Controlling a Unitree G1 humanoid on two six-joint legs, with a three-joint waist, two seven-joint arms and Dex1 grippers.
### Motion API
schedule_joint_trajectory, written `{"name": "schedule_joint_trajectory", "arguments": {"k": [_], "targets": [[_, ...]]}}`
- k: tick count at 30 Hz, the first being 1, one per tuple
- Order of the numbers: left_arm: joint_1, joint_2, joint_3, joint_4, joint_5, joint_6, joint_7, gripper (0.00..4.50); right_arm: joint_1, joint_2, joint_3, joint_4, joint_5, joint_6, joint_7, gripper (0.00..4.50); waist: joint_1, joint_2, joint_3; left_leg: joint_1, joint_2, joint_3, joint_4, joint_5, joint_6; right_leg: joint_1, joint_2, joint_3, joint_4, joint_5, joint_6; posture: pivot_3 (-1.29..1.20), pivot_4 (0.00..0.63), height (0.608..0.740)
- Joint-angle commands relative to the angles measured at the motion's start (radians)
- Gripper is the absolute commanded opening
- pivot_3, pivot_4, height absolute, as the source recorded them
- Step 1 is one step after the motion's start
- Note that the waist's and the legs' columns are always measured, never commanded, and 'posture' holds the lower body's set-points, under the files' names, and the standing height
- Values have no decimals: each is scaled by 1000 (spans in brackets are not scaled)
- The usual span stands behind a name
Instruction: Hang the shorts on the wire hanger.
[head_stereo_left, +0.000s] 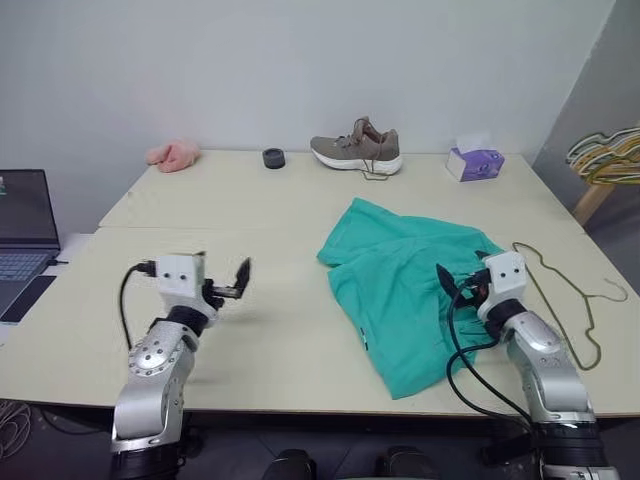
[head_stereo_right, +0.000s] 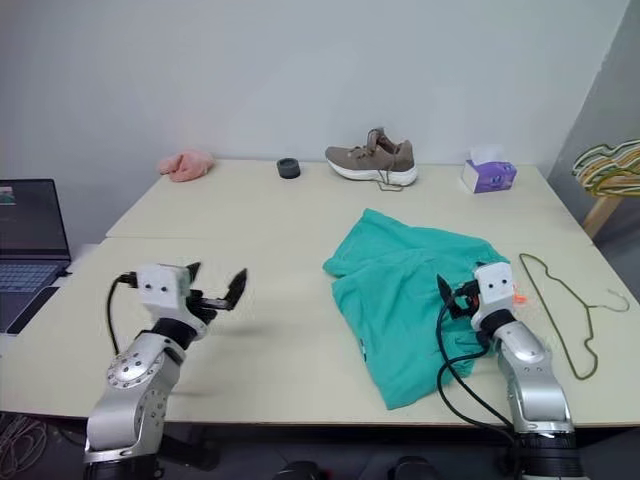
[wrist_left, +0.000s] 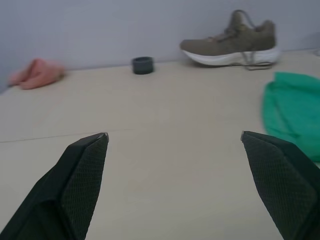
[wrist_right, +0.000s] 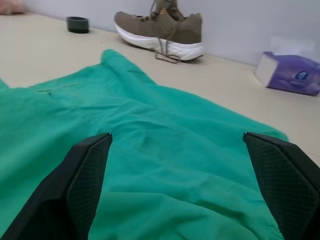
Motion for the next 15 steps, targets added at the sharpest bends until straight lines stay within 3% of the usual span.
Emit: {"name": "schedule_joint_trajectory", "arguments": {"k": [1, 8, 12, 15], "targets": [[-34, 39, -81, -69, -83, 74, -132, 4500, -5, -88, -38, -131, 115, 70, 131, 4473, -4, 1, 0, 0, 0, 1, 0, 0, 0, 0, 0, 1, 0, 0, 0, -139, 0, 740], [-124, 201, -286, -104, -241, 287, -486, 4500, 138, -430, -85, -353, 374, 336, 477, 4473, -40, 2, 1, 0, 1, 7, -1, -1, 2, -1, 2, 6, -1, -1, 2, -206, 0, 740], [-200, 255, -376, -87, -277, 353, -625, 4500, 222, -550, -110, -395, 378, 347, 564, 4473, -70, 1, 1, 1, 1, 11, 0, -2, 2, -1, 2, 9, -1, -1, 3, -241, 0, 740], [-248, 262, -439, -47, -224, 327, -664, 4500, 250, -586, -88, -366, 263, 247, 559, 4473, -96, 0, 1, 2, 1, 14, 0, -2, 2, -1, 2, 12, -1, 0, 5, -264, 0, 740]]}}
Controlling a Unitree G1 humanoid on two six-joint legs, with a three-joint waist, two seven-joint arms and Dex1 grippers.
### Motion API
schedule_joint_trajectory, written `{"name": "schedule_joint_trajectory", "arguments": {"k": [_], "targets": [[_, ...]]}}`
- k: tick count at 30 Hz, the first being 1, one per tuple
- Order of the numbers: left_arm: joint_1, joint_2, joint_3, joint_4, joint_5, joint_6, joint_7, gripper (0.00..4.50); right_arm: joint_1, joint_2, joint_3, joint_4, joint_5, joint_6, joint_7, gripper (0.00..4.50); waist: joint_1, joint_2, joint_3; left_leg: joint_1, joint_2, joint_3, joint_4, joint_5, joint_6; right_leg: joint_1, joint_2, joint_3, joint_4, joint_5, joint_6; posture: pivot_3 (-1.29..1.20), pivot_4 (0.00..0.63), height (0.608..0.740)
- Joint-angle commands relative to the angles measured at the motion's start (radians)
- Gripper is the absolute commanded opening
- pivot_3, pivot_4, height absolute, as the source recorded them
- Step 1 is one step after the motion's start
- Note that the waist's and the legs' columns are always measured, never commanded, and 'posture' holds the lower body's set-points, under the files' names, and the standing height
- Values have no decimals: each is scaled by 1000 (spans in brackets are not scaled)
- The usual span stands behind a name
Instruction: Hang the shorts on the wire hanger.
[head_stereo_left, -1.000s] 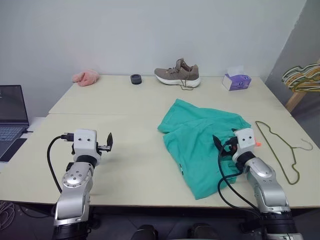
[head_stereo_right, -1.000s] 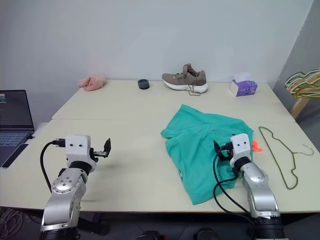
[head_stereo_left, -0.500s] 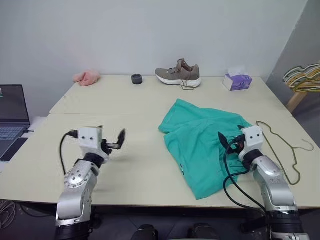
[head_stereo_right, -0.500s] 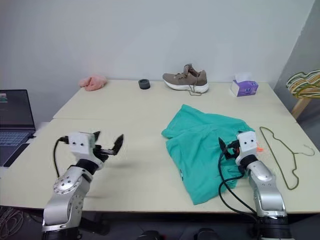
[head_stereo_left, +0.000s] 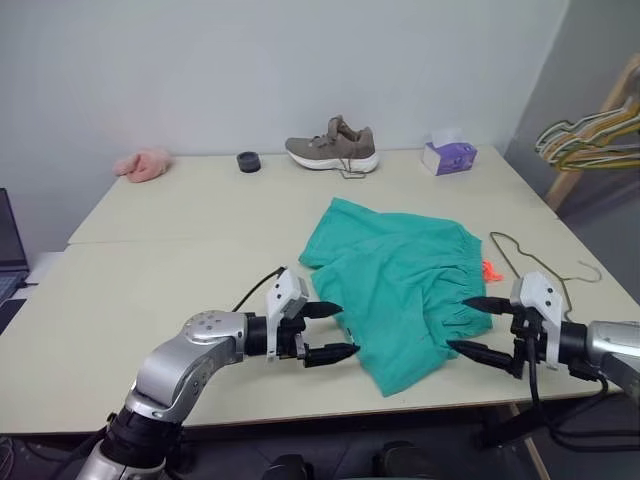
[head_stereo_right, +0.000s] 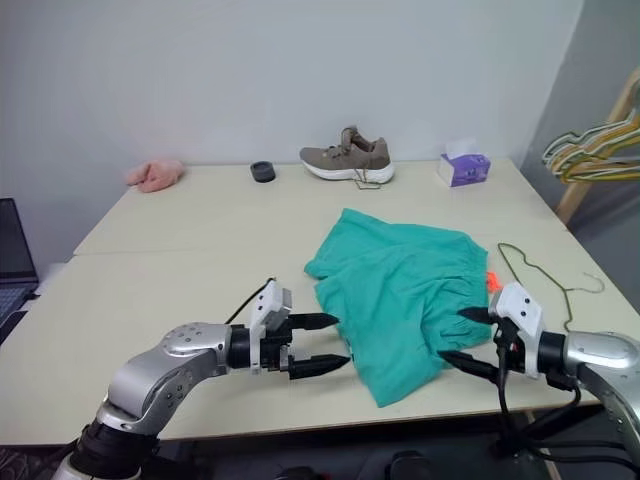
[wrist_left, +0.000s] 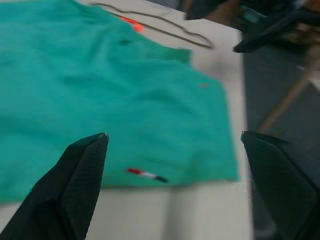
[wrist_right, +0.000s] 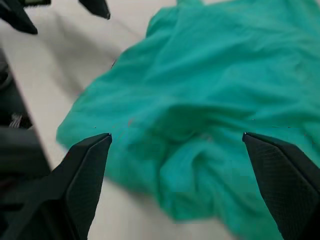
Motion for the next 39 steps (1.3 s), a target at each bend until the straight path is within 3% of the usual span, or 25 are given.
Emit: {"name": "schedule_joint_trajectory", "arguments": {"k": [1, 5, 9, 17, 25, 30, 34, 39], "targets": [[-51, -5, -51, 32, 42, -32, -35, 4500, 10, -38, 13, 15, -147, -151, 0, 4473, -18, 0, 0, 0, 0, 1, 0, 0, 0, 0, 0, 1, 0, 0, 1, -269, 0, 740], [-77, -24, -49, 64, 60, -48, -26, 4500, -22, -30, 113, 120, -383, -407, -65, 4473, -45, -3, 1, 0, 0, 3, 1, 0, 0, -1, 0, 3, -1, 2, 3, -281, 0, 740], [-58, 26, -23, 75, 87, -81, -49, 4500, -116, -31, 271, 294, -653, -696, -141, 4473, -74, -3, 1, -1, 1, 5, 0, 0, 0, -4, 0, 6, -1, 2, 3, -275, 0, 740], [-25, 53, 23, 57, 104, -116, -9, 4500, -303, 10, 412, 539, -859, -886, -200, 4473, -77, -7, -1, 0, 1, 5, 1, 0, 0, -2, -1, 7, -1, 3, 4, -250, 0, 740], [9, 66, 146, 61, 96, -141, 59, 4500, -458, 82, 475, 650, -937, -967, -231, 1904, -75, -7, -1, 2, 1, 4, 2, 0, 1, 0, -1, 7, 0, 4, 5, -245, 0, 740], [43, 102, 227, 52, 83, -166, 47, 4500, -515, 174, 487, 540, -796, -838, -82, 172, -76, -7, -1, 0, 2, 3, 1, 0, 0, -4, -1, 6, 0, 4, 4, -230, 0, 740], [52, 115, 254, 1, 29, -147, 21, 4500, -577, 267, 503, 387, -694, -558, 48, 40, -73, -6, 0, -1, 2, 2, 1, 0, 0, -4, -1, 6, 1, 4, 4, -217, 0, 740], [61, 83, 258, -100, -90, -53, 43, 4500, -730, 383, 547, 329, -698, -329, 75, 40, -71, -6, -1, -1, 2, 1, 1, 0, 0, -5, -1, 5, 1, 4, 4, -211, 0, 740]]}}
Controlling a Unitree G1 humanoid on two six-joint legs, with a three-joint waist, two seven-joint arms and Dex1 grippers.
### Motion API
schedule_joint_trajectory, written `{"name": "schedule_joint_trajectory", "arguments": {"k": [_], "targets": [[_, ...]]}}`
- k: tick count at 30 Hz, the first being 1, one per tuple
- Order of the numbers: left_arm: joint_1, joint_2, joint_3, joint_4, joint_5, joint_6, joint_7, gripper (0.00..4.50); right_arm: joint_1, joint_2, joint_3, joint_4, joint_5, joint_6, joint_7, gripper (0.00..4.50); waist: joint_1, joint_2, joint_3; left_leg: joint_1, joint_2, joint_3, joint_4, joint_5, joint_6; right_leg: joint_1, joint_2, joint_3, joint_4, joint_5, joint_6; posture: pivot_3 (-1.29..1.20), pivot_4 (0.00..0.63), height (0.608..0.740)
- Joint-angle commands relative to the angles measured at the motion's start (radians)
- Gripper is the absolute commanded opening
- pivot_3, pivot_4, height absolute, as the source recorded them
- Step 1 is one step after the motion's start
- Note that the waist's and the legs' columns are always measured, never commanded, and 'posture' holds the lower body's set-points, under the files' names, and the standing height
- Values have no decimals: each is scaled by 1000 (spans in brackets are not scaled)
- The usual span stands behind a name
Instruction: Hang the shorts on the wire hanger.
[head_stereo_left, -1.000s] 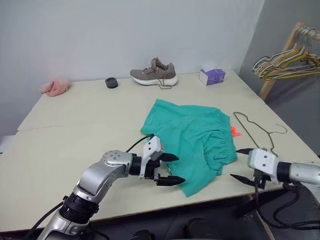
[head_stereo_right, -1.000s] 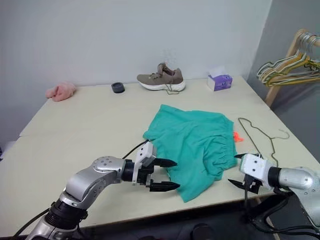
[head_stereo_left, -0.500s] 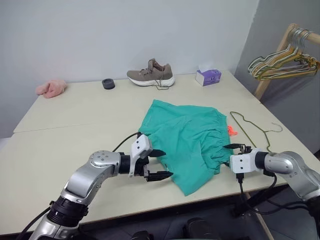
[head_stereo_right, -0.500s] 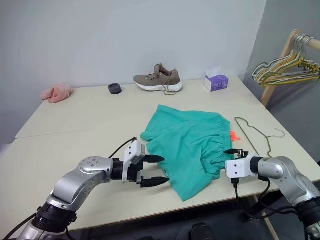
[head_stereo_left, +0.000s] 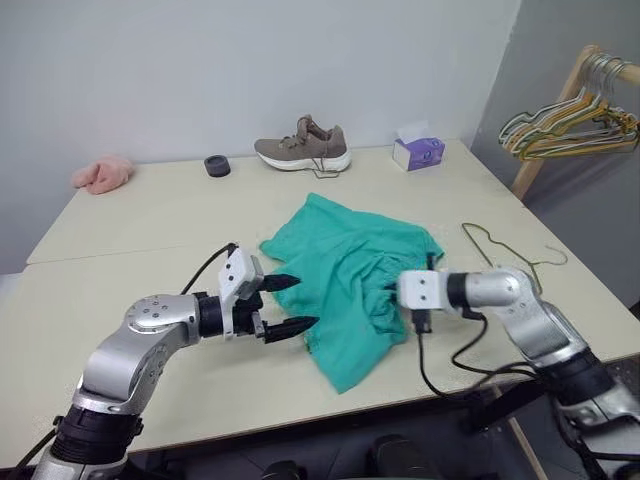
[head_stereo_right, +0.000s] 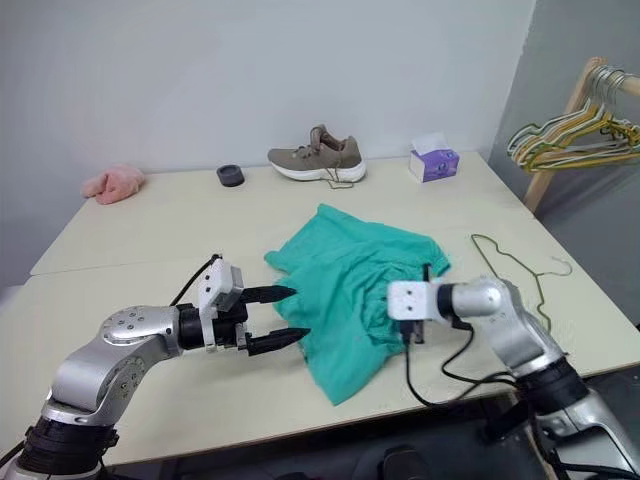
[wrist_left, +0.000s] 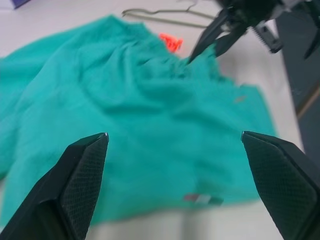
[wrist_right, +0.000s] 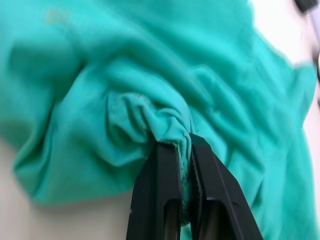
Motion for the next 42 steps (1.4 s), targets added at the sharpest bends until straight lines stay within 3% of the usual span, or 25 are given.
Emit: {"name": "schedule_joint_trajectory", "arguments": {"k": [1, 7, 15, 25, 28, 38, 41, 42], "targets": [[1, -26, 19, -96, -99, 68, 26, 4500, -103, 55, 5, -49, 13, 152, 6, 40, 0, 0, 0, 0, 0, 0, 0, 0, 0, 0, 0, 0, 0, 0, 0, -211, 0, 740], [65, -47, -25, -146, -95, 97, 78, 4500, -162, 108, -2, -63, 43, 277, -7, 40, 2, 0, 0, -1, 0, -2, -1, 0, 0, -1, 0, -1, 0, 0, -1, -209, 0, 740], [171, -21, -132, -64, 108, -33, 110, 4500, -177, 101, -45, -99, 111, 373, -10, 40, -1, 1, 0, -1, -1, -2, -1, 0, 0, -2, 0, -1, 0, 0, -1, -213, 0, 740], [208, 8, -138, 19, 224, -107, 113, 4500, -162, 85, -59, -122, 160, 411, -25, 40, -1, 2, 0, -1, -1, -2, -1, 0, 0, -3, 0, -1, 0, 0, -1, -207, 0, 740], [219, 13, -144, 18, 226, -106, 98, 4022, -166, 82, -61, -117, 170, 414, -30, 0, 0, 2, 0, -1, -1, -2, -1, 0, 0, -3, 0, -1, 0, 0, -1, -207, 0, 740], [235, -4, -137, 76, 291, -164, 138, 862, -155, 69, -60, -132, 197, 418, -33, 0, 1, 2, 0, -1, -1, -2, -1, 0, 0, -3, 0, -1, 0, 0, -1, -195, 0, 740], [210, -1, -92, 130, 316, -213, 169, 21, -120, 27, -65, -157, 215, 413, -2, 0, 3, 2, 0, -1, -1, -2, -1, 0, 0, -3, 0, -1, 0, 0, -1, -189, 0, 740], [193, 8, -69, 151, 313, -224, 169, 21, -99, -3, -62, -170, 224, 398, 22, 0, 5, 2, 0, -1, -1, -3, -1, 0, 0, -3, 0, -1, 0, 0, -1, -186, 0, 740]]}}
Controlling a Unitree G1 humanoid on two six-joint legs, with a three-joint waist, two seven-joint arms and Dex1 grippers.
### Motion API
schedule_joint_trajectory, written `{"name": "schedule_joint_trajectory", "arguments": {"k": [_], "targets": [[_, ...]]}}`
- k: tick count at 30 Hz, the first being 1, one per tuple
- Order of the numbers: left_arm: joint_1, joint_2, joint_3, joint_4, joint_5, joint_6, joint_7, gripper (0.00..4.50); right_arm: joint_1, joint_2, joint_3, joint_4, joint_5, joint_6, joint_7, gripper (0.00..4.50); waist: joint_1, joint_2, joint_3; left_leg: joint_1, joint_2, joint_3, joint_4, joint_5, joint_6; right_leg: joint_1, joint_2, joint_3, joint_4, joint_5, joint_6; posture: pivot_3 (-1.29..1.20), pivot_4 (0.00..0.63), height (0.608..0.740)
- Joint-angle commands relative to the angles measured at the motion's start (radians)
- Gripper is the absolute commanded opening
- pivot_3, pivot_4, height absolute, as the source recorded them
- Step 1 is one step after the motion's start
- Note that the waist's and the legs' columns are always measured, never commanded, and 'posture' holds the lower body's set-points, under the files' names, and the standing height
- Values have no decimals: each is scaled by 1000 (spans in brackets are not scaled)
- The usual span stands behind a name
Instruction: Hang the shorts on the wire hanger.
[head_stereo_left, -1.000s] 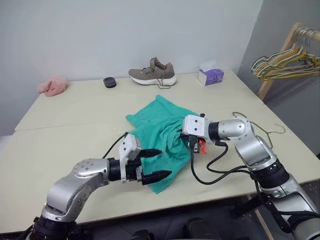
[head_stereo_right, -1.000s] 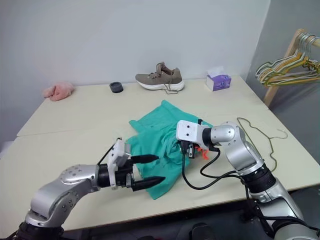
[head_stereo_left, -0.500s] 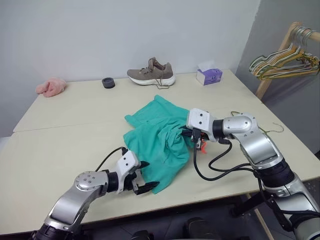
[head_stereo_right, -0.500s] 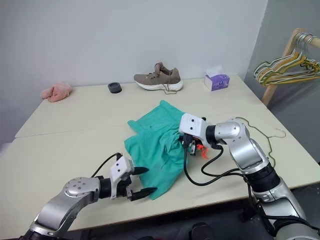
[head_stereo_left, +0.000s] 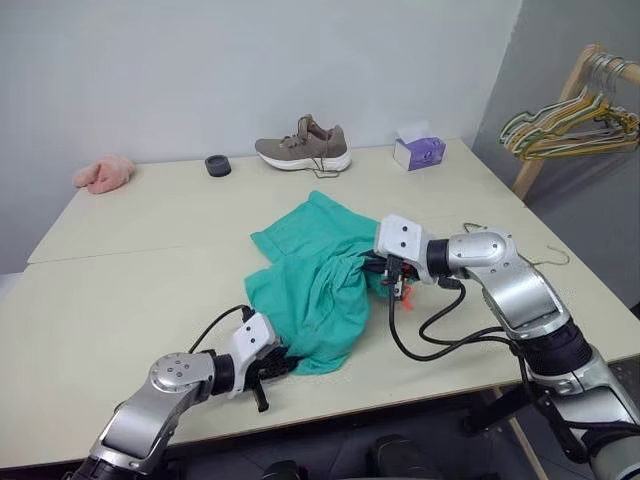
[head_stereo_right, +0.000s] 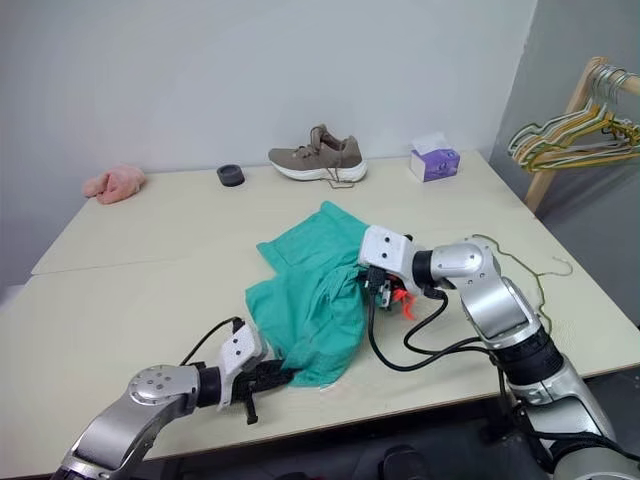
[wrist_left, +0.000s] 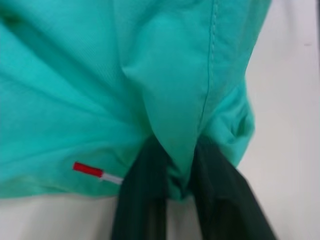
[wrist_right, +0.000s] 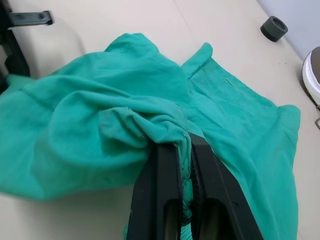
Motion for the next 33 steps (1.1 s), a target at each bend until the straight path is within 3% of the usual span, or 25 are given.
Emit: {"name": "schedule_joint_trajectory", "arguments": {"k": [1, 6, 11, 19, 24, 28, 33], "targets": [[-56, 26, 93, 59, 18, -55, 21, 21, 44, -76, -29, -64, 36, -34, 61, 0, 5, 0, 0, 0, 0, 0, 0, 0, 0, 0, 0, 0, 0, 0, 0, -184, 0, 740], [-132, 123, 166, 145, 10, -118, -63, 21, 133, -201, 7, -96, 21, -165, 144, 0, 24, 1, 0, 0, 0, 0, 0, 0, 0, -1, 0, -1, 0, 0, 0, -176, 0, 740], [-136, 292, 205, 160, -1, -163, -239, 21, 180, -259, 78, -73, -64, -362, 173, 0, 24, 1, 1, 0, 0, 1, -1, 0, 0, -1, 0, 0, 0, 0, 0, -170, 0, 740], [62, 490, 202, 23, -61, -144, -497, 21, 266, -320, 77, -197, 78, -272, 316, 0, 36, 2, 2, 0, 1, 1, -2, -1, -1, -1, -1, -1, 0, -2, -2, -149, 0, 740], [115, 521, 196, -2, -43, -154, -531, 21, 286, -377, 93, -178, 51, -300, 355, 0, 54, 4, 3, 1, 1, 1, -1, -1, 0, -2, 0, -2, 0, -2, -2, -141, 0, 740], [134, 510, 179, -37, -48, -145, -532, 21, 274, -414, 119, -88, -49, -423, 341, 0, 59, 4, 4, 3, 2, 1, -1, -1, 0, -1, 0, -3, 0, -2, -2, -138, 0, 740], [148, 478, 162, -89, -71, -113, -511, 21, 259, -438, 110, -28, -66, -495, 354, 0, 63, 4, 4, 2, 2, 3, -1, -1, 0, -1, 0, -1, 0, -2, -2, -138, 0, 740]]}}
